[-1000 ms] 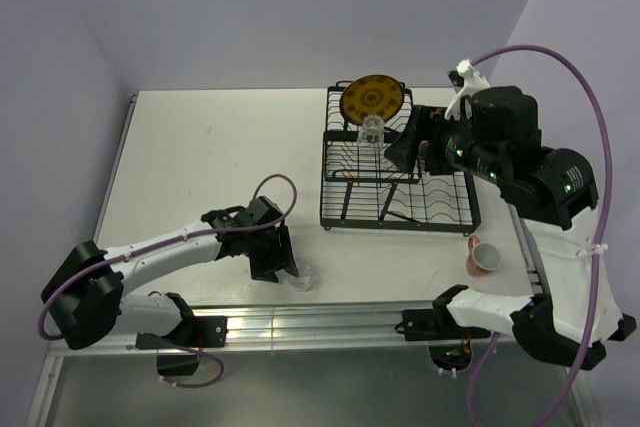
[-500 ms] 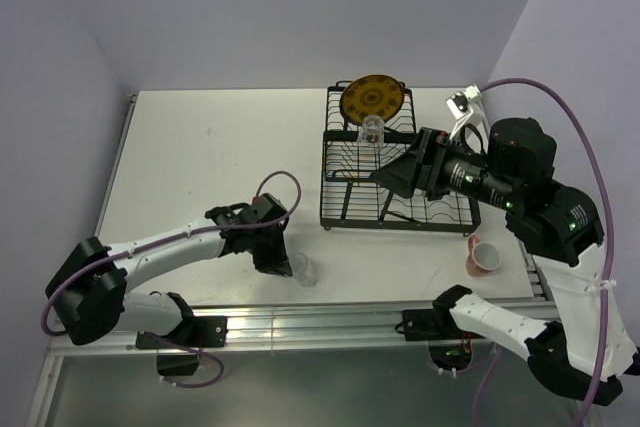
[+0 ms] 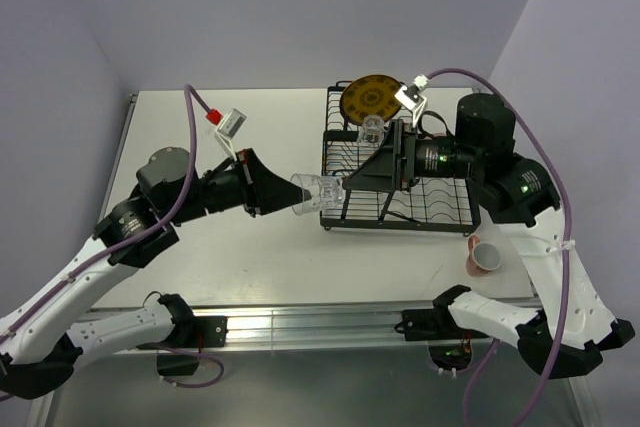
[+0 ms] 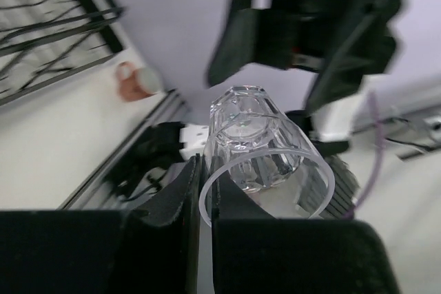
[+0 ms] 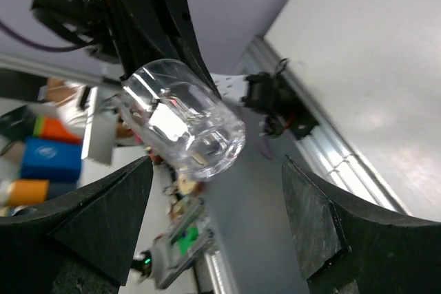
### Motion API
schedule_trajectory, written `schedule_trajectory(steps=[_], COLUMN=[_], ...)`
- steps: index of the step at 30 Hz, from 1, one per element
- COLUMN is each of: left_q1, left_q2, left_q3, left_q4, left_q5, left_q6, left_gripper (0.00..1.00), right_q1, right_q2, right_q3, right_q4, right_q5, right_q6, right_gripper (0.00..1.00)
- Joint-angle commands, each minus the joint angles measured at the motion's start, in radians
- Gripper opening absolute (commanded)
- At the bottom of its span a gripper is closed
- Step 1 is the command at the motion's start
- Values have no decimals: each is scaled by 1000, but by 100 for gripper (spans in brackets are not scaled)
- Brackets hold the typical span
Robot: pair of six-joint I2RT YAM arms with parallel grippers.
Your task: Load the mixed dishes into the dish rack
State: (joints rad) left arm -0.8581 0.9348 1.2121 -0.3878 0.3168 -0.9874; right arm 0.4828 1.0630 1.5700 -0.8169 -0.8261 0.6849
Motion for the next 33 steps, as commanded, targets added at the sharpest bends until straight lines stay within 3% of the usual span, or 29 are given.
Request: schedule_trajectory(steps=[1,4,11,16,18,21,22,23,24,25,26,28,29,30,33], left_q1=[1,2,8,27,39,53,57,71,80,90,111,132,154,165,206], left_q2=[30,16,85,90,88,87,85,79,75,68,50,23,-17,-36,-79], left_q3=[-48,-86,-28,-23,-29,-39,-43,-49,-60,-63,-63,-65,-71,-77,-78], left_q4=[237,412,400,428,448,464,468,472,466,449,375,259,207,78,-231], left_q5=[151,173,231,257,271,291,297,304,301,292,233,138,83,-56,-302], left_q6=[-52,-106,-82,-88,-103,-112,-115,-120,-132,-135,-134,-123,-120,-128,-219], left_gripper=[0,0,0,0,0,0,0,12,33,58,99,99,99,99,99], right_q1=[-9,-7,-9,-9,-9,-9,-9,-9,-7,-9,-10,-21,-24,-26,-26], right_q2=[-64,-86,-132,-152,-153,-153,-152,-150,-150,-144,-138,-100,-81,-57,55], right_q3=[-80,-152,-271,-372,-384,-390,-387,-386,-375,-363,-344,-236,-188,-132,103], right_q4=[260,383,648,855,906,926,927,923,918,901,821,655,451,346,-26], right_q5=[-204,-243,-255,-269,-274,-266,-260,-254,-246,-231,-219,-138,-95,-44,221], right_q6=[132,205,359,528,560,571,574,571,564,552,526,377,307,169,-35], right_gripper=[82,81,80,69,61,23,0,0,0,0,0,0,0,0,0])
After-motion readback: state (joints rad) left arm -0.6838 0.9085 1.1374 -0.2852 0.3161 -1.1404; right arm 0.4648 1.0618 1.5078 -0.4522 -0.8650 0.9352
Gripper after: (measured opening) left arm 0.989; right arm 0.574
